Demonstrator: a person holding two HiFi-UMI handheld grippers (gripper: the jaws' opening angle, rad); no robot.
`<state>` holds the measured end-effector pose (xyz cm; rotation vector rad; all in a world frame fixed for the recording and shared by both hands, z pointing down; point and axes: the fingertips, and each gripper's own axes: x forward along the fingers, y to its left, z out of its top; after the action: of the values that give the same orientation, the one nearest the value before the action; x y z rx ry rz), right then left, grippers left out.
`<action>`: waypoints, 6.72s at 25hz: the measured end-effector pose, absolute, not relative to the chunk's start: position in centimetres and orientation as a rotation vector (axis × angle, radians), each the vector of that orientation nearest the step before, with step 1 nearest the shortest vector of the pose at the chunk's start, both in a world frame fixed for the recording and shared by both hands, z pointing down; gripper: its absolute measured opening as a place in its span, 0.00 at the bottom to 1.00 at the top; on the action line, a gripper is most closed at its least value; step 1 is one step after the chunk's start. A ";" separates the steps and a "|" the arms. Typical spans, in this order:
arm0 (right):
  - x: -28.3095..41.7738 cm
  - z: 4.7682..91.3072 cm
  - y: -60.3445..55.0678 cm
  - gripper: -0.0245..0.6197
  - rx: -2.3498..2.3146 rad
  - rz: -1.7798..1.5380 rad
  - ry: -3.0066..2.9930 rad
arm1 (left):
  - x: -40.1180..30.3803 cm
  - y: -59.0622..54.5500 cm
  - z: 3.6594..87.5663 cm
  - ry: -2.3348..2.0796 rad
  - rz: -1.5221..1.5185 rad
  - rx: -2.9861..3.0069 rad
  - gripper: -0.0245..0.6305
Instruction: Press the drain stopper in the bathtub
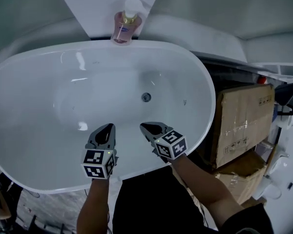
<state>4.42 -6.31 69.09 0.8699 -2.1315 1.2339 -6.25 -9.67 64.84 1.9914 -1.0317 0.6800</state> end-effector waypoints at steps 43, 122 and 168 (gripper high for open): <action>14.0 110.6 -9.4 0.06 0.730 0.687 -1.695 | -3.9 -7.0 104.6 -0.864 0.886 1.845 0.07; 5.5 33.2 -4.7 0.06 0.952 0.654 -2.431 | -8.6 -5.6 28.9 -1.291 0.436 2.169 0.07; 5.6 7.6 -6.9 0.05 1.034 0.121 -2.951 | -9.0 -7.3 9.4 -1.609 0.291 2.523 0.07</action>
<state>5.56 -6.85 7.61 1.0340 -2.9506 0.1215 -8.98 -7.32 9.37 2.5230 -1.6092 0.2910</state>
